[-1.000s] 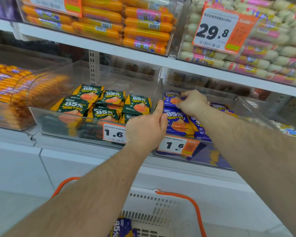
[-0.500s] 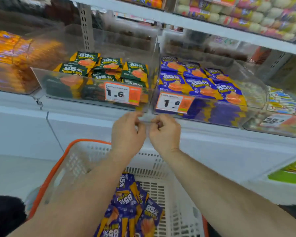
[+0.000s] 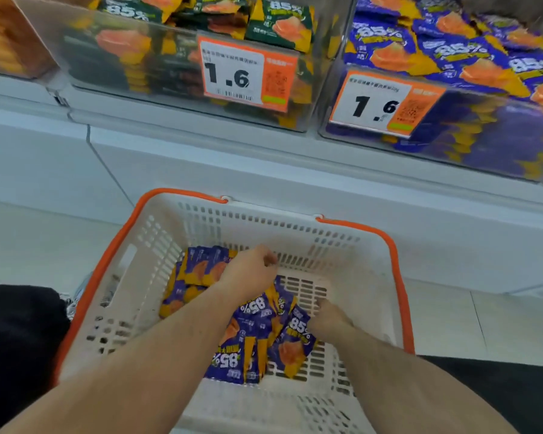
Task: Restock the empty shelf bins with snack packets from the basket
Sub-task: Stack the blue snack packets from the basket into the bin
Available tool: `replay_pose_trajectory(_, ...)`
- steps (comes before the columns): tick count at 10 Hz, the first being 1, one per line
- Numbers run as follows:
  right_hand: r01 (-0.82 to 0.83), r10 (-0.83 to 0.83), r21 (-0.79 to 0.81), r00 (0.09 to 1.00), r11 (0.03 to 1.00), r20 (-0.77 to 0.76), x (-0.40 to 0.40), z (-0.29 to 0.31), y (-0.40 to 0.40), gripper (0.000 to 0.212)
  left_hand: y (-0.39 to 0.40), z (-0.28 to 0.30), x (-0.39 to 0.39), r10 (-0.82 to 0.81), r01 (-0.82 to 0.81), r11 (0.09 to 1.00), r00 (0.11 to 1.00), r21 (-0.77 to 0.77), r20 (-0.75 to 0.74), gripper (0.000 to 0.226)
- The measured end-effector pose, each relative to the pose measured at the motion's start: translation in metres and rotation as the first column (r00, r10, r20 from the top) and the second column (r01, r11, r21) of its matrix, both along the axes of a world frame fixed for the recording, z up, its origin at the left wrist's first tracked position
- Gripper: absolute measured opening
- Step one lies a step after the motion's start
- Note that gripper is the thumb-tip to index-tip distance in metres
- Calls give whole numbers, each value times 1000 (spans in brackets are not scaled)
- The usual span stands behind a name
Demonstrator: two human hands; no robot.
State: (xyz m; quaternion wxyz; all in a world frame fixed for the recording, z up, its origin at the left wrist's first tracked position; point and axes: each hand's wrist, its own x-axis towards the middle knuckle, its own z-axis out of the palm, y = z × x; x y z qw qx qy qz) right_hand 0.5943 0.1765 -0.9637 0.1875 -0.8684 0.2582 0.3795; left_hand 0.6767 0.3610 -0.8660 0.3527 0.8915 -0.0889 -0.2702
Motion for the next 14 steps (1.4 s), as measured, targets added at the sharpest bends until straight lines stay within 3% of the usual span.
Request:
replay_pose_trajectory(1,36,-37,-6,999,999,-36,-8,-5,10,44,0,-7,1,12,-11,999,1000,39,-24,22)
replay_pose_trajectory(3,-7,6,-146,1000,989,-5,-27,-26,29,84,-1,-19,-2,-23,29,996,997,82,-77,29)
replay_pose_trajectory(4,-68,78,-269,997,961,25,-35,-34,34,83,0,-22,-4,-15,22,996,996,83,-88,29)
replay_pose_trajectory(5,-62,93,-347,993,936,72,-36,-36,42,60,0,-26,-4,-7,14,997,995,74,-103,29)
replay_pose_trajectory(6,-44,72,-345,995,938,71,-36,-41,42,53,-2,-28,-2,-5,12,998,994,66,-108,29)
replay_pose_trajectory(7,-1,19,-251,997,968,70,-39,-36,41,77,-2,-28,-2,12,-7,999,993,49,-117,28)
replay_pose_trajectory(8,26,-15,-173,998,985,68,-41,-40,44,87,-2,-29,-4,14,-9,999,992,39,-124,27)
replay_pose_trajectory(10,93,-91,-117,996,989,20,-38,-59,56,92,1,-32,-5,15,-9,999,992,53,-126,27)
replay_pose_trajectory(13,353,-354,-50,935,934,-20,-24,-47,32,44,-1,-28,-3,-1,10,998,991,64,-134,26)
replay_pose_trajectory(14,338,-338,-45,941,940,10,-14,-21,16,12,-3,-20,-4,-30,38,996,993,78,-110,26)
